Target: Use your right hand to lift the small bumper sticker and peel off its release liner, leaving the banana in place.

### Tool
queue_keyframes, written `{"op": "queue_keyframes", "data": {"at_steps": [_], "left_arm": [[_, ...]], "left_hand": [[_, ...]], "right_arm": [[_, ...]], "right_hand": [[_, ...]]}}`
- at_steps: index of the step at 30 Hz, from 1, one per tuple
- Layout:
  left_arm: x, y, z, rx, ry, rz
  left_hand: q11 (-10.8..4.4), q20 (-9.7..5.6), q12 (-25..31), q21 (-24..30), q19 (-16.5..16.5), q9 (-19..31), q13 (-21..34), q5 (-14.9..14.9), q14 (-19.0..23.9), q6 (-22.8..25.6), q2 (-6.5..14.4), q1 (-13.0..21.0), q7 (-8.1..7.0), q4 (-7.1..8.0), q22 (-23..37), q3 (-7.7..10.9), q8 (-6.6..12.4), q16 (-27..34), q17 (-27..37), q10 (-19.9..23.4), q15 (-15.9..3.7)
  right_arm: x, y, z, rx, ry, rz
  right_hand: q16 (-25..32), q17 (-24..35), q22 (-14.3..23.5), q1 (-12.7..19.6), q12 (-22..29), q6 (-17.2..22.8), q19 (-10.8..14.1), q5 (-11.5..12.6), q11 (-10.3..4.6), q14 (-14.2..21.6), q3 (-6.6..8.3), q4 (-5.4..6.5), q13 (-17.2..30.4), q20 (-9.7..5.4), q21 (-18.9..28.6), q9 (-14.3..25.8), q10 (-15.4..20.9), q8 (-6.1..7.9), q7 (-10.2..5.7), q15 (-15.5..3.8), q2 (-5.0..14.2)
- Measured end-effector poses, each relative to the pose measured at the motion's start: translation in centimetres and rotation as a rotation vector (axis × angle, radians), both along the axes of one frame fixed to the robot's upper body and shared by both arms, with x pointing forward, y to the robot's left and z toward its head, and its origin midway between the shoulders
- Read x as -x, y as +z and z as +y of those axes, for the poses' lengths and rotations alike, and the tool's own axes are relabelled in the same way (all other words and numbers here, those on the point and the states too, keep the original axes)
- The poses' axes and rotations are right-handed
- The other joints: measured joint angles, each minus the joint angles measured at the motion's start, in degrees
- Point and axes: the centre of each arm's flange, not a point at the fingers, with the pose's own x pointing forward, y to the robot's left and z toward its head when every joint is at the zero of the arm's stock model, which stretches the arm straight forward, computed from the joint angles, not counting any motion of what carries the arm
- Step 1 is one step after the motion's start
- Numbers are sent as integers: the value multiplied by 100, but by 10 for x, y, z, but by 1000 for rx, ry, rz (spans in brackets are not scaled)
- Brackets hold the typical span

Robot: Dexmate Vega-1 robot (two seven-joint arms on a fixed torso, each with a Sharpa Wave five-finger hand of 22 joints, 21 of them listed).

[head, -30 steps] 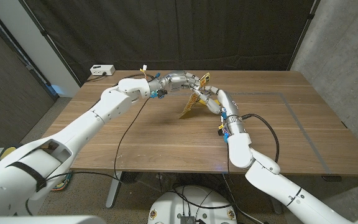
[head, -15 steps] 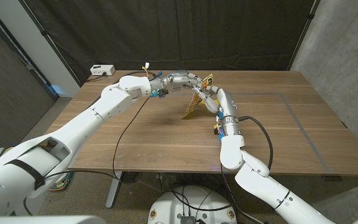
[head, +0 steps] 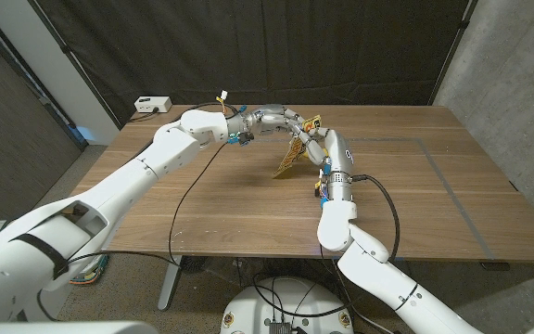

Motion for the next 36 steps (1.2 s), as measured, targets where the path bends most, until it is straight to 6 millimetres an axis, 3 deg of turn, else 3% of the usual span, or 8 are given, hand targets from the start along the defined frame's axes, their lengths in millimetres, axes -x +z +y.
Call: {"op": "queue_keyframes", "data": {"at_steps": [5,10,14,22,28,32,33,36], "left_arm": [[1,1,-2,-9,-16,-10],[1,2,-5,-12,-30,-17],[1,2,-6,-15,-39,-21],[0,3,-7,-14,-49,-26],[-2,4,-6,-10,-51,-29],[-3,5,-4,-6,-48,-31],[-3,5,-4,-5,-49,-31],[-3,2,-5,-4,-49,-27]], "left_hand": [[0,19,0,20,-24,0,-2,0,0,0,-6,-6,0,0,-27,0,0,-38,8,0,0],[-23,19,44,22,-24,0,21,-1,0,-1,-6,-6,-1,22,-53,22,0,-38,8,-24,0],[-31,19,43,64,-24,0,11,-1,0,-1,-6,-6,-1,22,-53,22,0,-38,8,-31,0],[-30,-10,43,85,-54,-1,24,-1,0,-1,-30,-30,-1,5,-79,39,0,-82,25,-32,0],[-31,-10,43,111,-54,-1,-15,5,0,-1,-36,-37,-1,5,-107,39,0,-82,34,-30,0],[-43,-10,43,129,-53,-1,2,45,0,-1,-36,-37,-1,8,-107,73,0,-82,34,-17,0],[-51,-10,43,129,-54,4,2,45,0,65,-46,-45,-67,8,-107,73,5,-82,34,-9,0],[-52,-10,43,129,-54,5,2,45,0,72,-83,-68,-74,8,-124,73,5,-121,46,-8,0]], "right_arm": [[-2,-1,2,-18,-36,-23],[-4,-3,1,-48,-74,-67],[-6,-4,0,-72,-94,-100],[-7,-5,-1,-114,-112,-152],[-9,-4,-3,-135,-126,-177],[-11,-3,-4,-152,-134,-203],[-11,-2,-4,-155,-133,-211],[-13,-2,-5,-167,-139,-217]], "right_hand": [[79,63,-14,371,363,47,694,-67,-65,621,127,-190,404,-244,338,207,23,148,-10,-185,89],[78,142,-16,801,669,131,822,-135,-182,926,349,-410,702,-208,447,355,140,344,-49,-306,273],[143,275,-12,1151,851,247,873,-177,-234,1119,579,-478,887,-262,538,457,255,505,-67,-358,409],[65,390,27,1652,809,269,892,-81,-205,1147,1118,-478,725,-281,666,487,286,567,-67,-370,673],[-13,409,28,1719,730,270,888,-11,-205,1141,1315,-422,604,-280,690,488,286,569,-65,-377,673],[-58,436,54,1788,708,272,702,28,-218,1134,1438,-391,573,-322,690,492,299,564,-60,-387,641],[-58,436,54,1822,708,114,690,42,-235,1142,1459,-405,573,-333,690,300,316,389,-43,-395,675],[-58,471,54,1856,719,217,682,44,-203,1143,1487,-392,585,-342,709,333,346,487,-14,-396,649]]}}
